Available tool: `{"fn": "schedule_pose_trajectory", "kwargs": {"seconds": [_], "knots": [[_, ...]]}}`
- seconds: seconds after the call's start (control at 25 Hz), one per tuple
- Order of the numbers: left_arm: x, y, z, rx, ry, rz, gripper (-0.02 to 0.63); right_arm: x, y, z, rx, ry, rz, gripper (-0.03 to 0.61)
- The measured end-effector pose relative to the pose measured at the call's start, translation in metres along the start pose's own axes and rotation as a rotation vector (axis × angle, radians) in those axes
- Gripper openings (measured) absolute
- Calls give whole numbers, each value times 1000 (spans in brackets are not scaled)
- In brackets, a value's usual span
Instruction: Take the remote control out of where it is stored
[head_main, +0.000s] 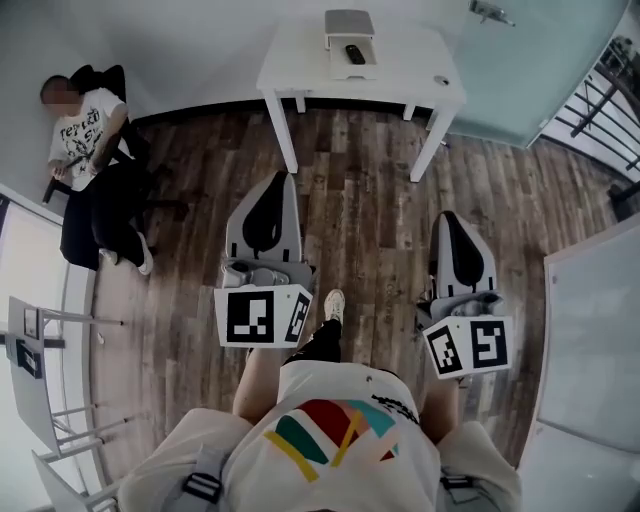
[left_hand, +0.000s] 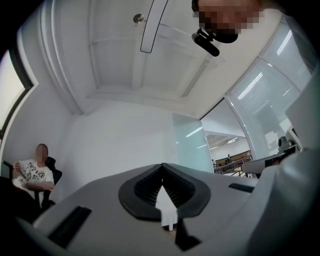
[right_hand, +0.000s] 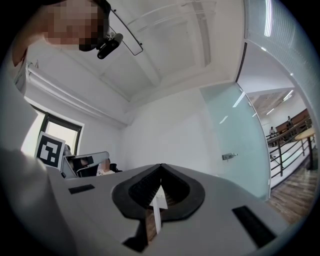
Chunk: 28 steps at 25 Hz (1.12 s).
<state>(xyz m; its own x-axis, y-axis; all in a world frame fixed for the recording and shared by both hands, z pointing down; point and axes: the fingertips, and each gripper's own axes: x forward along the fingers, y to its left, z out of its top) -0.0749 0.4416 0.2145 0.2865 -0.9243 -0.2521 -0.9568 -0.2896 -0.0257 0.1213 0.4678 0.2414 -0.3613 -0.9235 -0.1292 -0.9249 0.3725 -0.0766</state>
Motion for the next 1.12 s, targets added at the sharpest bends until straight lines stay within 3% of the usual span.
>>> {"fn": "schedule_pose_trajectory", "kwargs": {"seconds": [0.24, 0.52, 1.12], "knots": [[78, 31, -1, 22, -33, 0, 6, 86, -16, 8, 8, -18, 17, 2], [133, 65, -12, 24, -39, 2, 6, 152, -22, 1, -4, -2, 25, 2], [178, 87, -33, 13, -18, -6, 6, 195, -43, -12, -13, 46, -21, 2]]}}
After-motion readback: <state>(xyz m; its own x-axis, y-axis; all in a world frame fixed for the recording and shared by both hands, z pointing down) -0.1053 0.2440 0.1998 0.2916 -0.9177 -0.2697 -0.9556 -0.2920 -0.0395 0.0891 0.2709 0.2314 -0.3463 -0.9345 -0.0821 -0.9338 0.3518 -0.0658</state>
